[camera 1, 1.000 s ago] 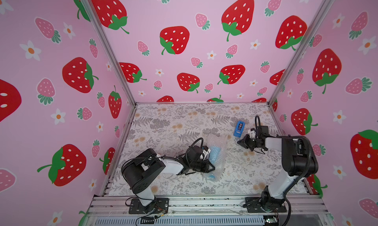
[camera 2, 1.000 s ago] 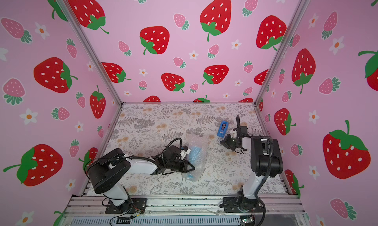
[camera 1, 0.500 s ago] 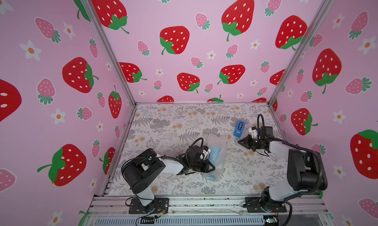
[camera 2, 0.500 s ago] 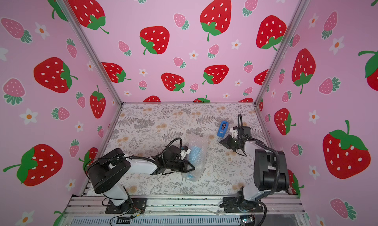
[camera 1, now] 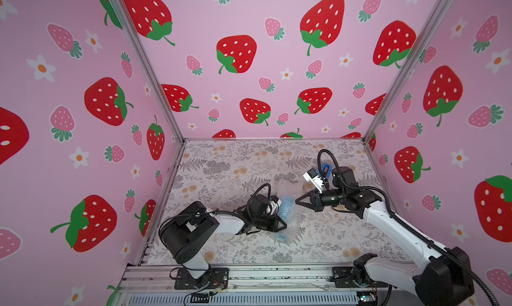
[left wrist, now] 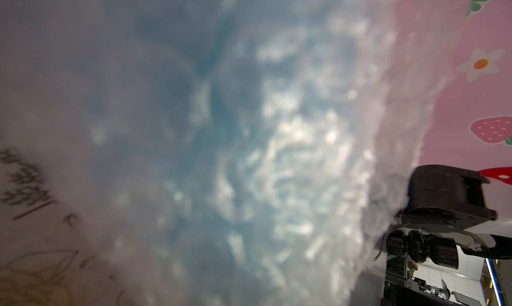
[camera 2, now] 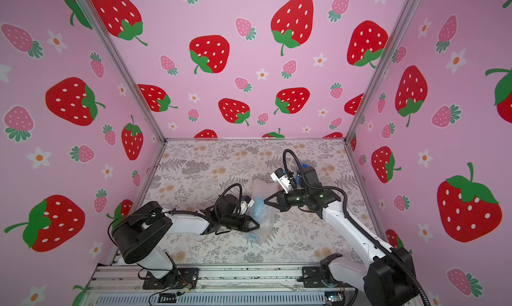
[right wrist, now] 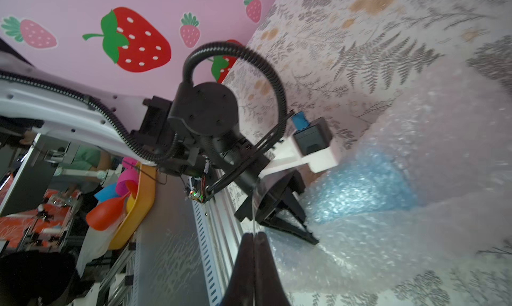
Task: Wrap wine glasses in bubble wrap
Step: Stick the tape on the bubble wrap.
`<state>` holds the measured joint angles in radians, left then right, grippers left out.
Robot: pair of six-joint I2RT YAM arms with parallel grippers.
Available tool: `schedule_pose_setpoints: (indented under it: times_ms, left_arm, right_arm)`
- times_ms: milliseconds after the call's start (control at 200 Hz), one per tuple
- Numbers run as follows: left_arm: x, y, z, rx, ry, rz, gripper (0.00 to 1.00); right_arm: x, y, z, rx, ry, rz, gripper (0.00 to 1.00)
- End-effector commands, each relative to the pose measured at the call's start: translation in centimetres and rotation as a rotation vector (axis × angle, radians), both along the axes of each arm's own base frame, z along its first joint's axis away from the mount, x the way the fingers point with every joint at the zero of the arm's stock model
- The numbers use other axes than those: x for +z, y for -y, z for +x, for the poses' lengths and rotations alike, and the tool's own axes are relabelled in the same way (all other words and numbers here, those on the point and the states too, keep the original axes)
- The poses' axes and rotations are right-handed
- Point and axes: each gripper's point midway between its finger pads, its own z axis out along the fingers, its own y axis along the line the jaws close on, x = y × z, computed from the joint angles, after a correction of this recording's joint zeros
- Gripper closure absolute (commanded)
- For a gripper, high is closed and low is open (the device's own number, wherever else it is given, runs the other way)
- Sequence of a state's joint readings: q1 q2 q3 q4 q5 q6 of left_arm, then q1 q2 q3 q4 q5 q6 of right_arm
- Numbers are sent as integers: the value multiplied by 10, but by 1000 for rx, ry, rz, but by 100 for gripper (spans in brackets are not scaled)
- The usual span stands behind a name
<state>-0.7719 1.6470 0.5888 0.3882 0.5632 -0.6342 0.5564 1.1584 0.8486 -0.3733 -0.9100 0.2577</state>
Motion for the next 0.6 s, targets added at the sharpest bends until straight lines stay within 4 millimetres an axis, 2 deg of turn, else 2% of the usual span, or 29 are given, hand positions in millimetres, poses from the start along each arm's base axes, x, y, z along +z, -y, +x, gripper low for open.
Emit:
schedule_pose_setpoints:
  times_ms: [0,75,200,330,595]
  left_arm:
    - [-13,-14,-8,-20,-14,51,78]
    - [-13,-16,-8,-18,-16,48,78]
    - [-13,-16,-8,-18,-15,43,78]
    - [-13,-17,-9,-19,-17,40,78]
    - [-15,-17,-10,-21,-19,43,78]
  right_arm:
    - [-18,0,-29,104,-18,-93,100]
    - [-31,-5,-38,143,-31,-155,100]
    - [-49,-6,-38,162,-46,-252,100]
    - [-54,-10,-33,181,-40,-297,100]
    - [-73,-23,-37,247,-81,-354,100]
